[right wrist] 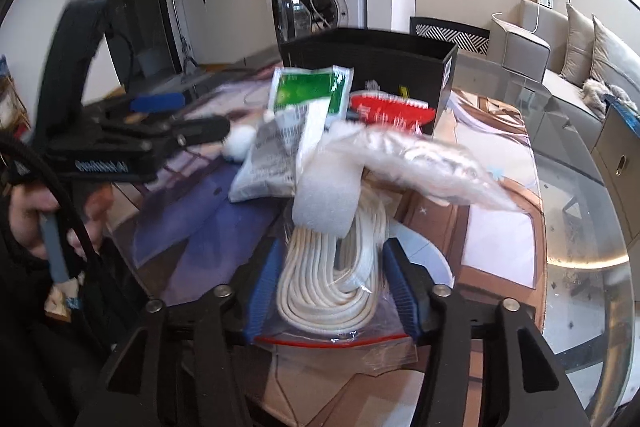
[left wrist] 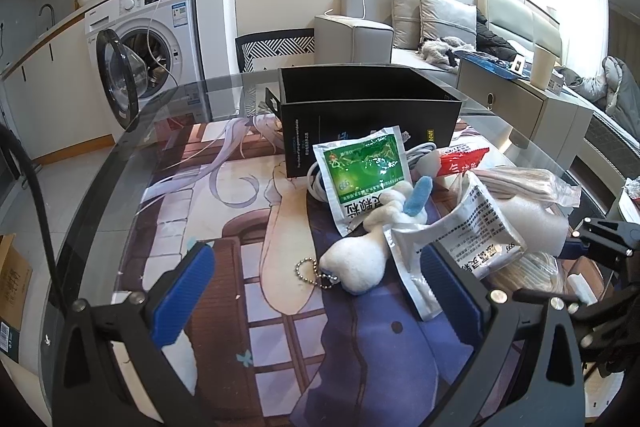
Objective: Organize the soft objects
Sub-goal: 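Close the right gripper on the white rope zip bag and lift it, then grasp the white printed pouch with the left gripper while the right gripper holds the rope bag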
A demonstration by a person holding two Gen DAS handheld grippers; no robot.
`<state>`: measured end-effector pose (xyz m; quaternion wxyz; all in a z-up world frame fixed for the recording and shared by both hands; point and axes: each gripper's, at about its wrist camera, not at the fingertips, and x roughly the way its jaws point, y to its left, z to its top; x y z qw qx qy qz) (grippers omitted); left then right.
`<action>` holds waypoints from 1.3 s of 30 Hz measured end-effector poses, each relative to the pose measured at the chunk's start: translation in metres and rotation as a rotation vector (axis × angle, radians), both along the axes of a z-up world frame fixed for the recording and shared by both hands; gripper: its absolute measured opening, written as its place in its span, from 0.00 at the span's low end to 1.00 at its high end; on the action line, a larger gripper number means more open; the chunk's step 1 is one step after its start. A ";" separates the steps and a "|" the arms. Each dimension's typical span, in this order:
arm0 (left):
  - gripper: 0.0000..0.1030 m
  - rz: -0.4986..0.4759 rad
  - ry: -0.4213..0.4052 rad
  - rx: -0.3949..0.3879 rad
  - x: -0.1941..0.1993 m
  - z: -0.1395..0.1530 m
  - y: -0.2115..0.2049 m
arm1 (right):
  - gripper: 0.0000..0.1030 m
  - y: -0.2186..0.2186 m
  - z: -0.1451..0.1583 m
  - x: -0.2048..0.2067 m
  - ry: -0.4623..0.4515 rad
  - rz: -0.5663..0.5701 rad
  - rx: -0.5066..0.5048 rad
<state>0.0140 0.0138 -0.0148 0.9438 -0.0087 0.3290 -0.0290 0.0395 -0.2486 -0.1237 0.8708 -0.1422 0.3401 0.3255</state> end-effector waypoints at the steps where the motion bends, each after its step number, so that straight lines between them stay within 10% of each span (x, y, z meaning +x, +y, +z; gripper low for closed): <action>1: 1.00 0.000 0.002 0.000 0.000 0.000 0.000 | 0.55 0.003 -0.004 0.001 -0.006 -0.005 -0.027; 11: 1.00 0.004 0.004 -0.002 0.002 0.002 0.000 | 0.35 0.011 -0.004 -0.012 -0.080 0.051 -0.021; 39: 1.00 -0.084 -0.016 -0.010 -0.006 0.013 -0.015 | 0.35 -0.036 0.055 -0.028 -0.233 -0.042 0.175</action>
